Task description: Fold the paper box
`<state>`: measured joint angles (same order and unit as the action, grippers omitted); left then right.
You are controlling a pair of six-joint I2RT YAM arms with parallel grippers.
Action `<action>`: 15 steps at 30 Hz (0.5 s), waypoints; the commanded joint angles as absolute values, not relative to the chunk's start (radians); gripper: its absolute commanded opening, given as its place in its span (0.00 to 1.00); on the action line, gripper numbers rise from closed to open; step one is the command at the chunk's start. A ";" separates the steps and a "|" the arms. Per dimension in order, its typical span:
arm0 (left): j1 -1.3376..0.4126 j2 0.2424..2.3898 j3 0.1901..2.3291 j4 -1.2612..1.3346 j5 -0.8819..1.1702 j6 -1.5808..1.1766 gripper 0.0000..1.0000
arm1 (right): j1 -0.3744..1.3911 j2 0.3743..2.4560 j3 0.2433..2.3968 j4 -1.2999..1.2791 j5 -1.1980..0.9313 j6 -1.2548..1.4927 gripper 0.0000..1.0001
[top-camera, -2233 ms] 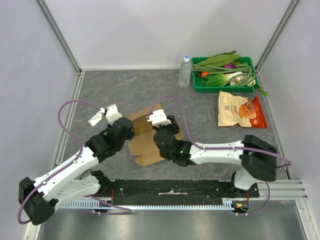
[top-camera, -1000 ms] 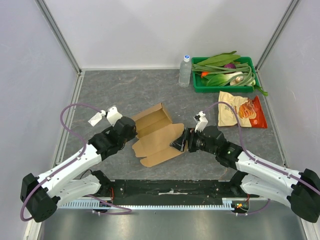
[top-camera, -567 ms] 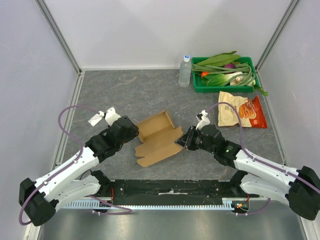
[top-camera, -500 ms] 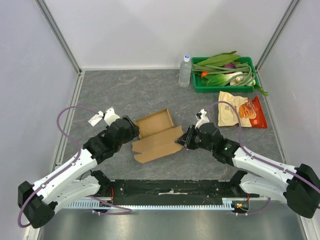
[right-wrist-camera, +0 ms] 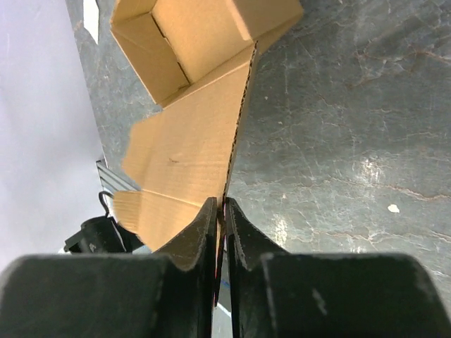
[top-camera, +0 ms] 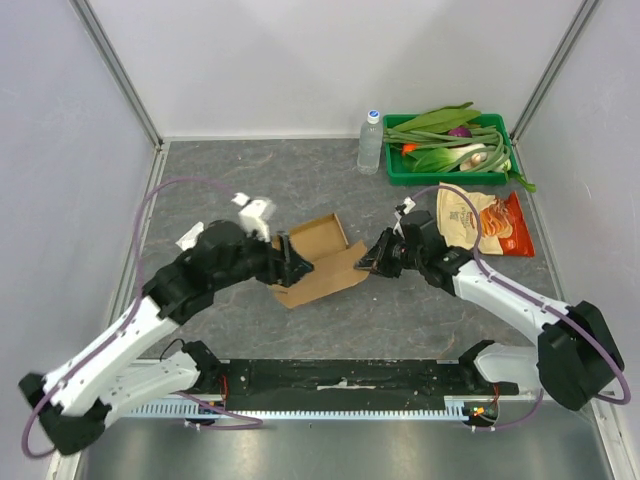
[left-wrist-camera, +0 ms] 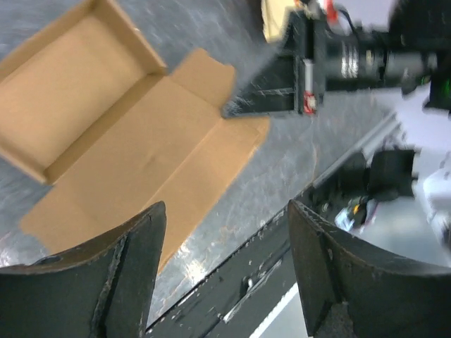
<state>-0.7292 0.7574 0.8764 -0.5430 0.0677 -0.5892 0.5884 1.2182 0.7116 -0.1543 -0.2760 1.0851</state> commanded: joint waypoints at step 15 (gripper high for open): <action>-1.318 1.391 1.127 -0.594 -0.533 0.095 0.91 | 0.512 1.293 0.788 -0.189 -0.451 1.157 0.17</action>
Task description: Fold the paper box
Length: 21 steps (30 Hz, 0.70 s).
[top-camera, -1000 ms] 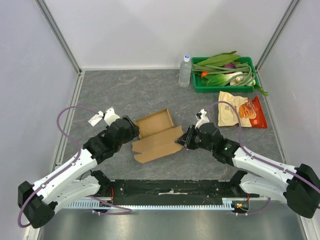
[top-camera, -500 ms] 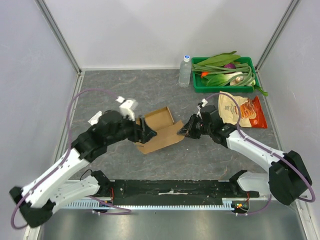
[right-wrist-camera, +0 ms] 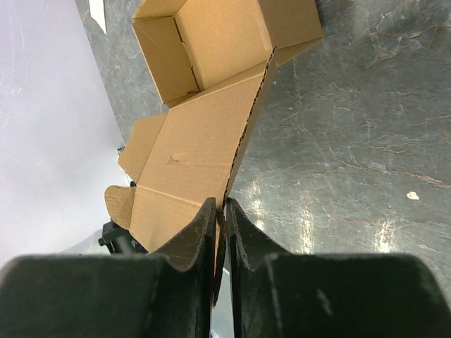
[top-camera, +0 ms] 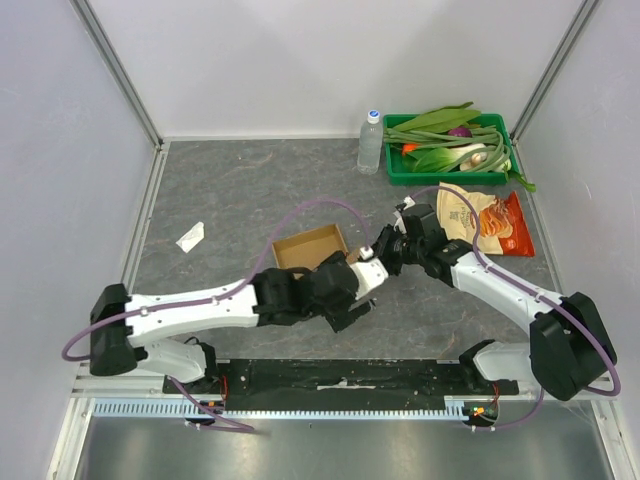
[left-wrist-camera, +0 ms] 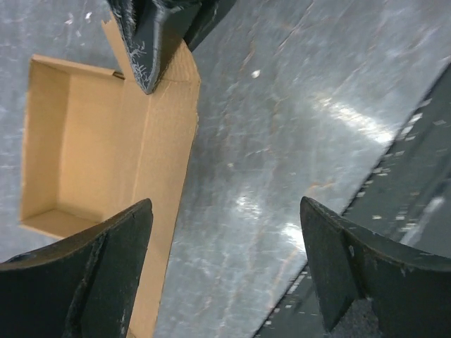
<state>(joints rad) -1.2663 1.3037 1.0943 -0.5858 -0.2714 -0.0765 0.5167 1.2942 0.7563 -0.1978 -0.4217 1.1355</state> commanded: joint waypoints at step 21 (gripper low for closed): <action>-1.217 1.533 1.249 -0.712 -0.637 -0.103 0.22 | 0.262 1.143 0.873 -0.270 -0.364 0.687 0.98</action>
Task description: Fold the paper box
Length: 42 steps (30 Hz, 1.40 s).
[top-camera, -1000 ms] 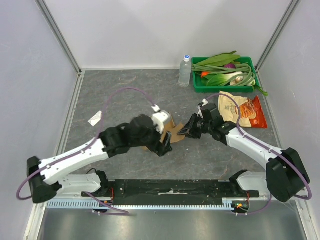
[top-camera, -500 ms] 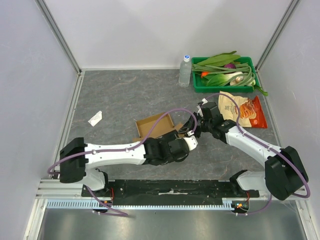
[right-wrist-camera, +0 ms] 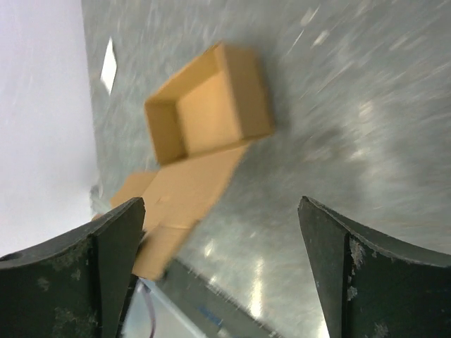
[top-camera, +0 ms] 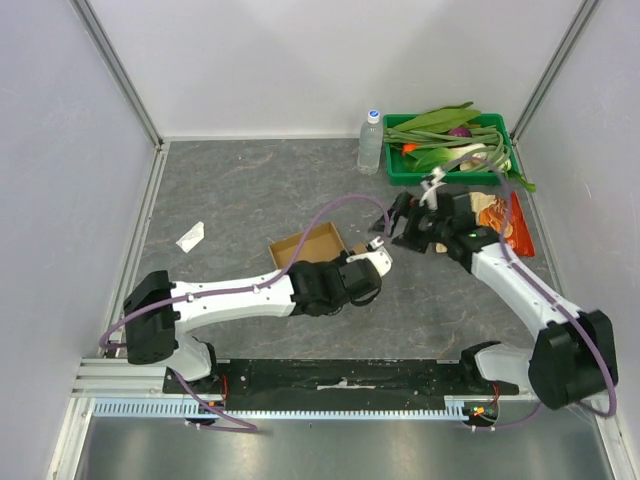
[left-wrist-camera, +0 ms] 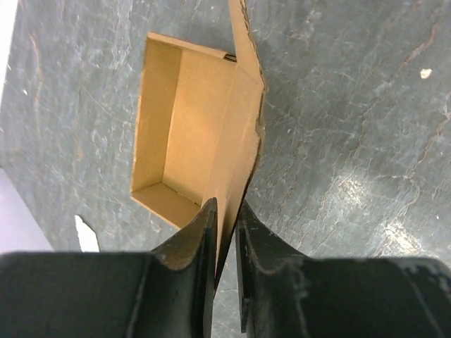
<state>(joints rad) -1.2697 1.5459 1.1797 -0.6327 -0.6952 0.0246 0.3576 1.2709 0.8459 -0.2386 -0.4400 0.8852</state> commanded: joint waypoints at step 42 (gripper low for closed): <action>-0.474 1.557 1.472 -1.040 -0.061 -1.525 0.02 | 1.293 1.210 0.686 0.304 0.756 -0.069 0.79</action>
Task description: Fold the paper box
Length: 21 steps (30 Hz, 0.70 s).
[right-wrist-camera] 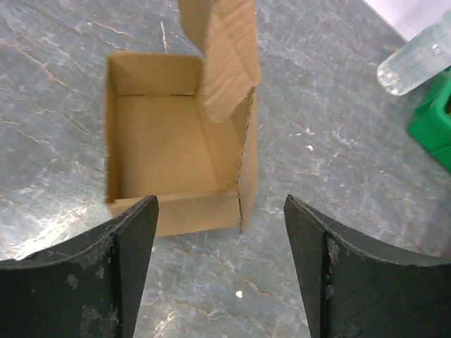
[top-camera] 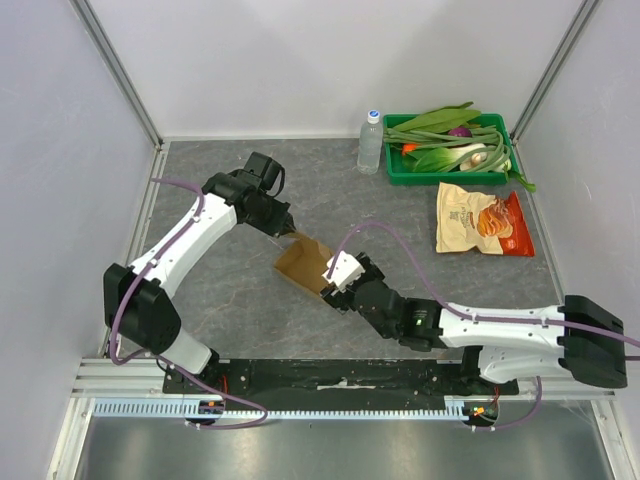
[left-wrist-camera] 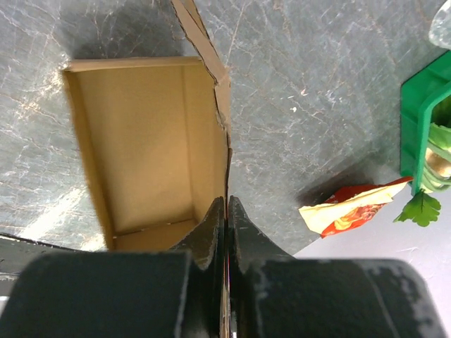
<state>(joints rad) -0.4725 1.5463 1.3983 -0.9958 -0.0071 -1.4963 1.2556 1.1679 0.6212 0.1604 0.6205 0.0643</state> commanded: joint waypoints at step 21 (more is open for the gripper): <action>-0.472 1.456 1.462 -0.993 -0.210 -1.254 0.86 | 1.218 1.348 0.799 0.391 0.848 -0.132 0.00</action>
<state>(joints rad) -0.4725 1.5501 1.4414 -1.0183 -0.0608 -1.4300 1.2758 1.3911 0.8417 0.3439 0.8829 -0.1753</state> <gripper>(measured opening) 0.733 0.014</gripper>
